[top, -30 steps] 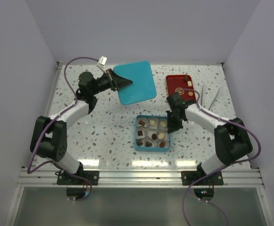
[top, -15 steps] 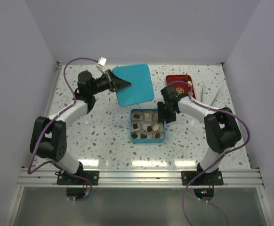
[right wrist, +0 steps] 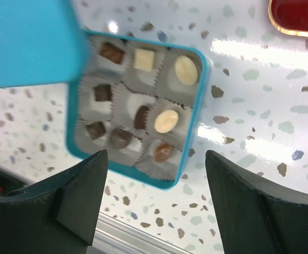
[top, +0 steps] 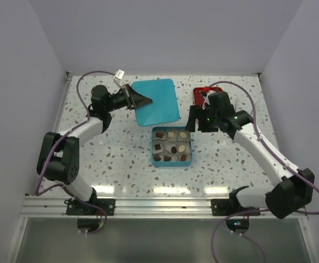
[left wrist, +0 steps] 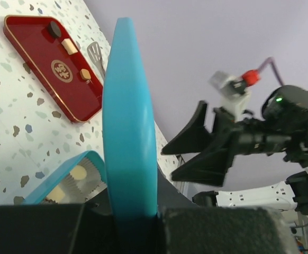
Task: Pack the chocolate
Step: Close the box lid on the packing box.
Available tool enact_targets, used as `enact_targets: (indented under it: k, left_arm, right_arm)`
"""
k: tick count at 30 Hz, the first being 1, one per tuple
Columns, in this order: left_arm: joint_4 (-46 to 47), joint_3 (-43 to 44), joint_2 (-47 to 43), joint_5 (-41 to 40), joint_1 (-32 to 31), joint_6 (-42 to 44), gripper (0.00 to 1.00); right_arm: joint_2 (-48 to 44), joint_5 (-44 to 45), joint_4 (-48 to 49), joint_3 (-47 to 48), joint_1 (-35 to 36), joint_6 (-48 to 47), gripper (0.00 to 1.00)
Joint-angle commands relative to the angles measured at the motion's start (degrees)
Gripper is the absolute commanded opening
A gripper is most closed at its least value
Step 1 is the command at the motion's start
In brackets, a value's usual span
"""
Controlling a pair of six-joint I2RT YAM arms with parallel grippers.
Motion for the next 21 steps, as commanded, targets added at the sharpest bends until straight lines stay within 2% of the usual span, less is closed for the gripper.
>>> enact_targets:
  k: [1, 2, 3, 7, 13, 18, 20, 21]
  left_arm:
    - [3.39, -1.58, -0.99, 1.46, 0.41, -1.50, 0.00]
    - [3.30, -1.93, -1.25, 1.90, 0.41, -1.67, 0.00]
    - [3.30, -2.98, -1.43, 2.17, 0.41, -1.93, 0.00]
    - [6.98, -5.89, -2.48, 3.05, -1.34, -5.70, 0.00]
    - [20.06, -9.93, -1.17, 3.31, -5.57, -15.01, 0.00]
    - [25.27, -9.58, 1.38, 2.17, -8.99, -18.02, 0.00]
    - [25.18, -9.14, 2.00, 2.17, -9.70, -18.02, 0.00]
    - [25.01, -9.05, 2.61, 2.17, -10.05, -17.93, 0.00]
  right_arm:
    - [-5.59, -8.06, 0.95, 3.39, -3.69, -0.97, 0.78]
    - [-6.21, -10.25, 2.62, 3.31, -4.83, -0.27, 0.78]
    - [-6.56, -16.28, 4.64, 2.96, -7.45, 0.26, 0.78]
    - [-5.43, -31.52, 22.52, -2.04, -13.18, 6.66, 0.79]
    - [1.07, -40.05, 34.33, -5.12, -13.81, 11.77, 0.78]
    - [2.22, -40.16, 34.72, -8.37, -13.98, 11.16, 0.77]
    - [1.87, -41.03, 35.68, -9.96, -14.07, 11.51, 0.75]
    - [1.26, -41.21, 36.12, -11.27, -14.07, 11.60, 0.71]
